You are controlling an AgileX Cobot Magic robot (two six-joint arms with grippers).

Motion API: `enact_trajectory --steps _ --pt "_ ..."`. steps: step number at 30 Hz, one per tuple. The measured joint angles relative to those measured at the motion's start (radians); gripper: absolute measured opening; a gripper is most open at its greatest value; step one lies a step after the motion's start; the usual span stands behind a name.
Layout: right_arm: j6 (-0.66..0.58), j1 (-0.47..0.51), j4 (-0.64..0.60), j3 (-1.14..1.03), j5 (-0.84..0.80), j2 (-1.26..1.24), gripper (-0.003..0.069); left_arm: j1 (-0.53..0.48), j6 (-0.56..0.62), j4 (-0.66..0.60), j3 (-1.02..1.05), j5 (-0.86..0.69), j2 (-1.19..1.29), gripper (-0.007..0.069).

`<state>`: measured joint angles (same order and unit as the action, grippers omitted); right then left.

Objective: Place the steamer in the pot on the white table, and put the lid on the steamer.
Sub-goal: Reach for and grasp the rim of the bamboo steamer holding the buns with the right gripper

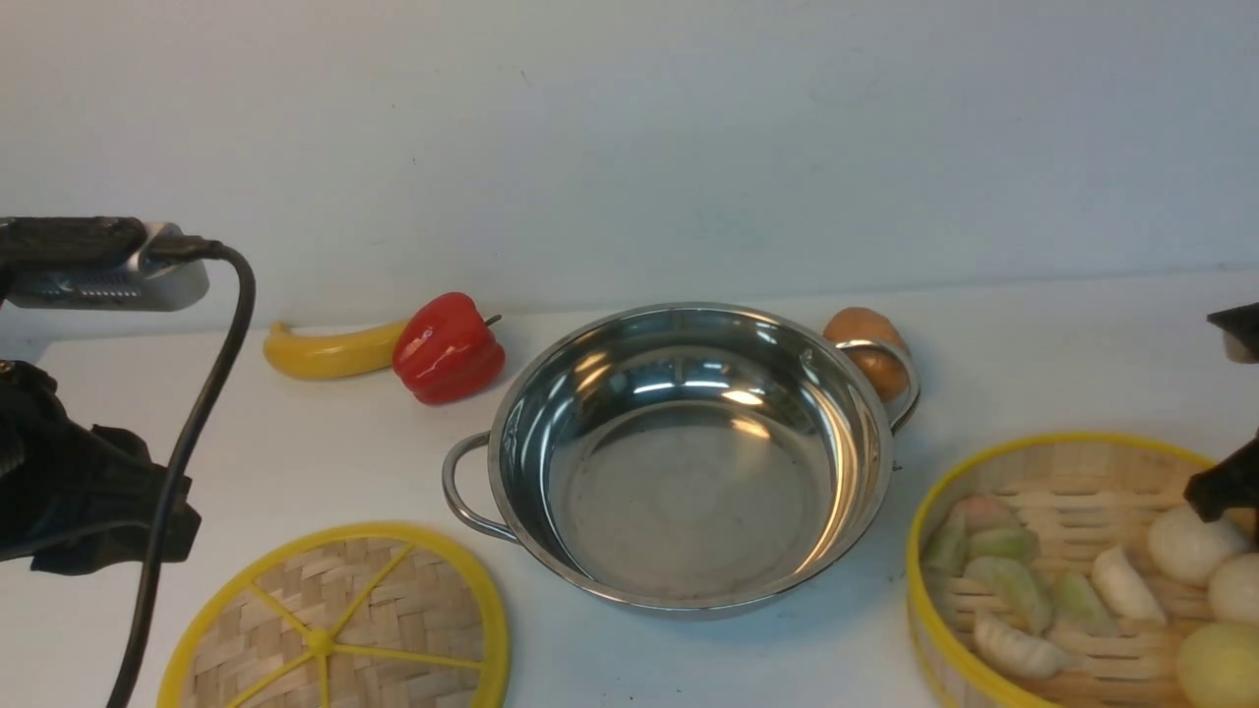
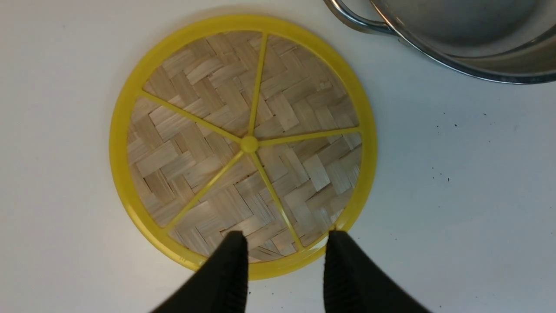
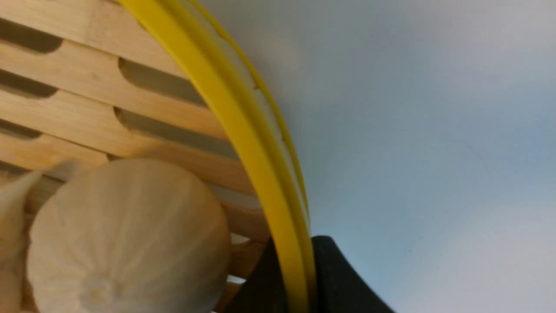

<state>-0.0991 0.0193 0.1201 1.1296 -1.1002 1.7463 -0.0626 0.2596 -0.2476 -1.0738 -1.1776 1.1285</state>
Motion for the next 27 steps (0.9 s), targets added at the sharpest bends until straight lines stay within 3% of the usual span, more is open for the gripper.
enact_trajectory --steps 27 --pt "0.0 0.0 0.027 0.005 -0.055 -0.037 0.0055 0.0 0.001 -0.001 0.0 0.0 0.0 0.0242"
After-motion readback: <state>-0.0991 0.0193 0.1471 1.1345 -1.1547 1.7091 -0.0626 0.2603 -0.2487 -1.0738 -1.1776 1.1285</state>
